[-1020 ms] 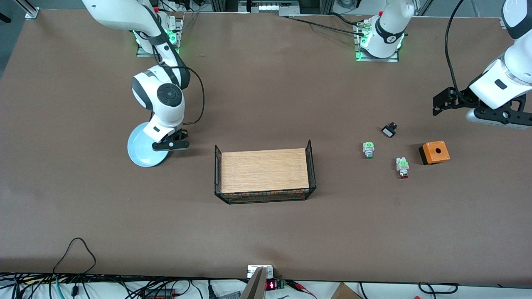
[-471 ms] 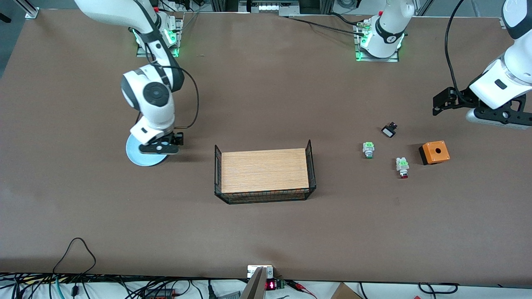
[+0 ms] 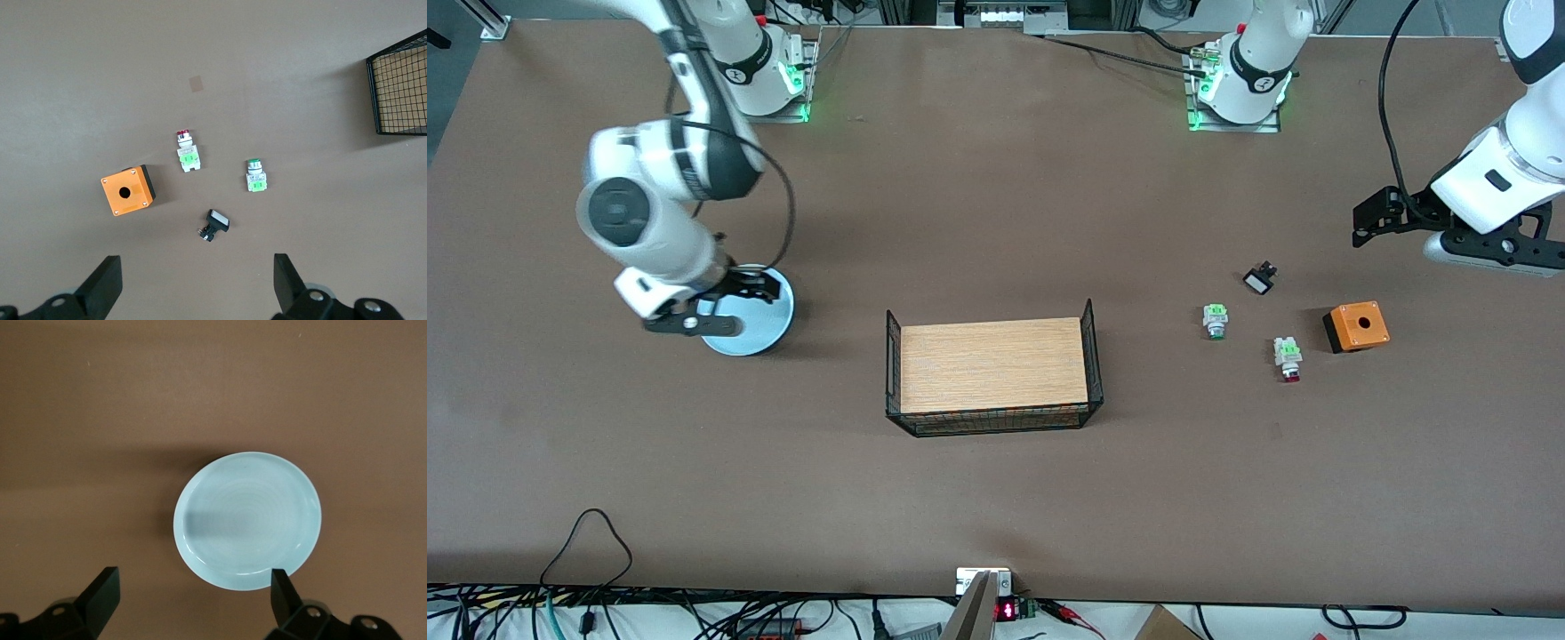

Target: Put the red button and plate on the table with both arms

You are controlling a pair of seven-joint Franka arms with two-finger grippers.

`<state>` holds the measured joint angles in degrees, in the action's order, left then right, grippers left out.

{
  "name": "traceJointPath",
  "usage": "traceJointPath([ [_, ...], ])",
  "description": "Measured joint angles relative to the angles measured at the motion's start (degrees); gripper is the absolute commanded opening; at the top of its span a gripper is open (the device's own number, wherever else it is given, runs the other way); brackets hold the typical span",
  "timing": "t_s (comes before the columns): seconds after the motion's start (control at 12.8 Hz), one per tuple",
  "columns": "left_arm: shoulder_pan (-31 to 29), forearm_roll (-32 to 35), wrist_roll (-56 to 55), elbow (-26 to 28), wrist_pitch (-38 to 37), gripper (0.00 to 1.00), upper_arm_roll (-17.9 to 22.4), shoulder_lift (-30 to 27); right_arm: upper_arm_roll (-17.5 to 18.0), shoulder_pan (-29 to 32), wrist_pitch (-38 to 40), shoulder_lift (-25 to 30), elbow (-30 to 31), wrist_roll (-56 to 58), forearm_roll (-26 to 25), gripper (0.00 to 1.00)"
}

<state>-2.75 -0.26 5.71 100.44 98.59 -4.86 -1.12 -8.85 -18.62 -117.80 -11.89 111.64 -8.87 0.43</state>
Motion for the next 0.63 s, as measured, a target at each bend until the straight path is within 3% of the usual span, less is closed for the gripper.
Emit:
traceJointPath([
  [0.24,0.0,0.0,0.0,0.0,-0.1,1.00,0.0,0.0,-0.1,3.7,3.9,5.4,-1.6,8.5,1.5,1.00],
  [0.63,0.0,0.0,0.0,0.0,-0.1,1.00,0.0,0.0,-0.1,4.0,11.7,13.2,-5.4,9.2,1.5,1.00],
])
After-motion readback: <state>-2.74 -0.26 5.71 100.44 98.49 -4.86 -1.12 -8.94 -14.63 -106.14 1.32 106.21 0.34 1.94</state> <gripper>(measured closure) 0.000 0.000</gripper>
